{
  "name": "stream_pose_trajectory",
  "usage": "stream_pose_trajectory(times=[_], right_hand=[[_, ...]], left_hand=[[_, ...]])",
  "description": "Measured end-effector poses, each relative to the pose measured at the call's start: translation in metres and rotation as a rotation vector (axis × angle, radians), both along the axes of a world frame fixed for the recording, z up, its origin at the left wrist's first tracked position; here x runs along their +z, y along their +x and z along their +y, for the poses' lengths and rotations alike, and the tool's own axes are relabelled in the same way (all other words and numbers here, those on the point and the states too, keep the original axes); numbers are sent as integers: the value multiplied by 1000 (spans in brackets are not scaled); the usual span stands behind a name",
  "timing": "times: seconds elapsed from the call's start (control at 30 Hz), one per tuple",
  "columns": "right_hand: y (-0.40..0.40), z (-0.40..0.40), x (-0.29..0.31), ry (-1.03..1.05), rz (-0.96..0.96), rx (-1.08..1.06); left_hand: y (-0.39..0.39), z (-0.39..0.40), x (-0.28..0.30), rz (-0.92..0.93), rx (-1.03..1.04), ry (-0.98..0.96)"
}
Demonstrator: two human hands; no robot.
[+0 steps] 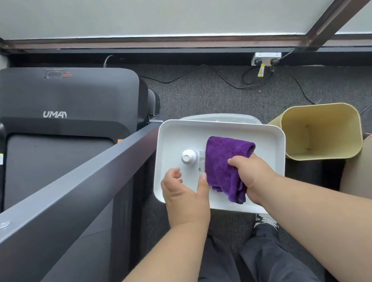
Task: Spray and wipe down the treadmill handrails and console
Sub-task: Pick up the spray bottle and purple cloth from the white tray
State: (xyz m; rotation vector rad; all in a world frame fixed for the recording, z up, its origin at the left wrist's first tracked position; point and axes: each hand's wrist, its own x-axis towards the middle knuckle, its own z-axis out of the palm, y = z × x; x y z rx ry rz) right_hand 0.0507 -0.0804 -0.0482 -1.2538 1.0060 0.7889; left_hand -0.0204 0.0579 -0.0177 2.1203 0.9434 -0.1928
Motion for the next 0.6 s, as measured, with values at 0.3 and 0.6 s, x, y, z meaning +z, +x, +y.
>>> stream_pose_trajectory(times=[0.3, 0.6], right_hand=[[-2, 21, 8, 114, -78, -8], [3, 5, 78, 234, 5, -124]], left_hand=[[63, 22, -26, 75, -204, -135], [52, 25, 62, -38, -444, -188]])
